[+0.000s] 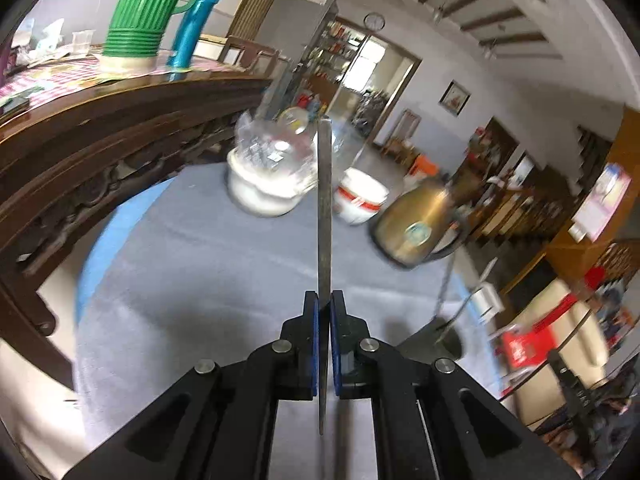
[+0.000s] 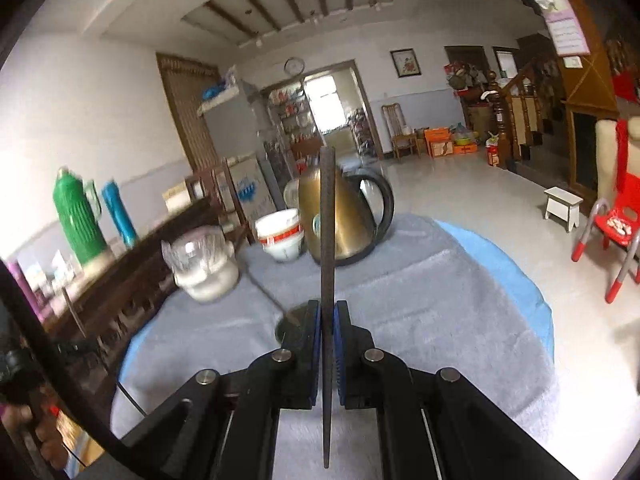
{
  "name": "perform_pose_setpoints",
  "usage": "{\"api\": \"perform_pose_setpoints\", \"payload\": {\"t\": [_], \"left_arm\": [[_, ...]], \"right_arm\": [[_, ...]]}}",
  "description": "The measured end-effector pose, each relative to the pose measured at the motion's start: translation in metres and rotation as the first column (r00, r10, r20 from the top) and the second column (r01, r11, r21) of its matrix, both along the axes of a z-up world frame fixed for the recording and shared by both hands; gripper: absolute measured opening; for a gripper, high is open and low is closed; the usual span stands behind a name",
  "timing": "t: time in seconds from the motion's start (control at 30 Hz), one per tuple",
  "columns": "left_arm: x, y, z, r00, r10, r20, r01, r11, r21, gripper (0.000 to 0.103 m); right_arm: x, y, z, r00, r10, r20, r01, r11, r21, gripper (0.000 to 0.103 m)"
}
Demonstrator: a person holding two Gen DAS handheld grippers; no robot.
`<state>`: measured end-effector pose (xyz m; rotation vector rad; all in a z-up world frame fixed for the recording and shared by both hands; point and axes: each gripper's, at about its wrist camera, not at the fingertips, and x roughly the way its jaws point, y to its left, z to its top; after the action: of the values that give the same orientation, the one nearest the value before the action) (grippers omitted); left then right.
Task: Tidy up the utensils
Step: 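Carry both chopsticks over the grey metal cup and lower them in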
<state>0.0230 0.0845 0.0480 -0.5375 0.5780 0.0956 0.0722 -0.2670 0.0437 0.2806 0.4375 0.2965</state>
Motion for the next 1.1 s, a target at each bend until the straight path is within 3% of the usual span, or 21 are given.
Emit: {"api": "perform_pose_setpoints", "payload": {"t": [0.27,0.4,0.6,1.1], "left_arm": [[0.044,-0.043,0.040,0.989,-0.058,0.136,0.067,0.996,-0.060,0.006],[0.069,-0.066,0.043,0.985,-0.082,0.149,0.092,0.994,-0.060,0.006],[0.096,-0.092,0.043,0.983,-0.094,0.159,0.102,0.994,-0.044,0.006],[0.130,-0.133,0.014,0.983,-0.138,0.121,0.127,0.987,0.099,0.006]], "right_arm": [[0.023,-0.027,0.047,0.992,-0.073,0.105,0.061,0.991,0.120,0.007],[0.043,-0.028,0.055,0.989,-0.085,0.119,0.068,0.987,0.147,0.007],[0.068,-0.021,0.050,0.990,-0.087,0.112,0.071,0.987,0.145,0.007],[0.109,0.004,0.013,0.997,-0.046,0.055,0.042,0.997,0.065,0.007]]}}
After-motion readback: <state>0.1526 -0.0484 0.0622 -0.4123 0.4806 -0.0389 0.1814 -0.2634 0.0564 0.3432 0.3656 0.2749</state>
